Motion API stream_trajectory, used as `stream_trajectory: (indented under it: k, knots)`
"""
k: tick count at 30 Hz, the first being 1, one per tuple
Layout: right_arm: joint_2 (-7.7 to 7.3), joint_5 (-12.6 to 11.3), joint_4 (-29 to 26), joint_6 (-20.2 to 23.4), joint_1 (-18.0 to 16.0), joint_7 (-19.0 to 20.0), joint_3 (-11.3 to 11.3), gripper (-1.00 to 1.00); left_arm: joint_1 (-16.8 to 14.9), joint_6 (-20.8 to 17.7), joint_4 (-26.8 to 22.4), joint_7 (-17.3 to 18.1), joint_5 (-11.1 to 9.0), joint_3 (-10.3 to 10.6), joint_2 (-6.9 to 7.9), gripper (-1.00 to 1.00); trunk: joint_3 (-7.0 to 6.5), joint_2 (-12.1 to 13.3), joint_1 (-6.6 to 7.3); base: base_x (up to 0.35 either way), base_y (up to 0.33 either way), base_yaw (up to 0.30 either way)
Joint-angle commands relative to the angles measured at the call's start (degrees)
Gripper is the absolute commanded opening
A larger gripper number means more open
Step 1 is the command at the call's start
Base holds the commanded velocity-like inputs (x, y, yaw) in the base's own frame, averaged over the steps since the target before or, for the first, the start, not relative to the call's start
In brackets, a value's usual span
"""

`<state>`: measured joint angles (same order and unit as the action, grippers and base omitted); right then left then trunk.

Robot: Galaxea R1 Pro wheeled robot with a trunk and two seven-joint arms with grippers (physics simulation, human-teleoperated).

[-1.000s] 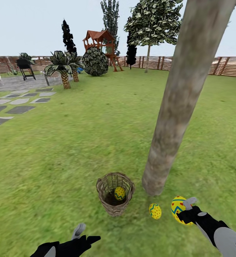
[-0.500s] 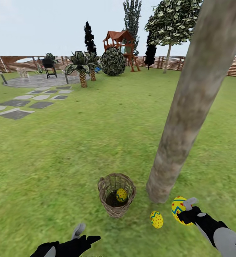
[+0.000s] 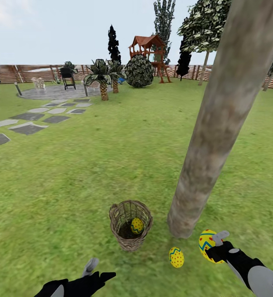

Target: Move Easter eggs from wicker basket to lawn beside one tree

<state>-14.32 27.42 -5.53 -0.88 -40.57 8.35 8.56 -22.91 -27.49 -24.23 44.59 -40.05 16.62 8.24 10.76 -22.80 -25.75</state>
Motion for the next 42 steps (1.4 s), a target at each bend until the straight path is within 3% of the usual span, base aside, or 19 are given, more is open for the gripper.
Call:
stream_trajectory:
  k: [1,6,42]
  knots:
    - [-0.01,0.4,0.0,-0.1,0.0,0.3,0.5,-1.00,0.0,0.4,0.0,0.0,-0.6,0.3,0.06,1.00,0.11,-0.1,-0.03,0.000,-0.011,0.000]
    - [0.12,0.4,0.0,-0.1,0.1,0.3,0.5,-1.00,0.0,2.1,0.0,0.1,-0.6,0.3,0.02,1.00,0.83,-1.7,-0.91,0.000,-0.001,0.000]
    - [-0.10,1.1,2.3,-1.8,1.0,0.3,0.4,-1.00,0.0,2.1,0.0,0.0,-0.6,0.2,0.02,1.00,7.29,-16.2,-8.82,0.000,0.000,0.000]
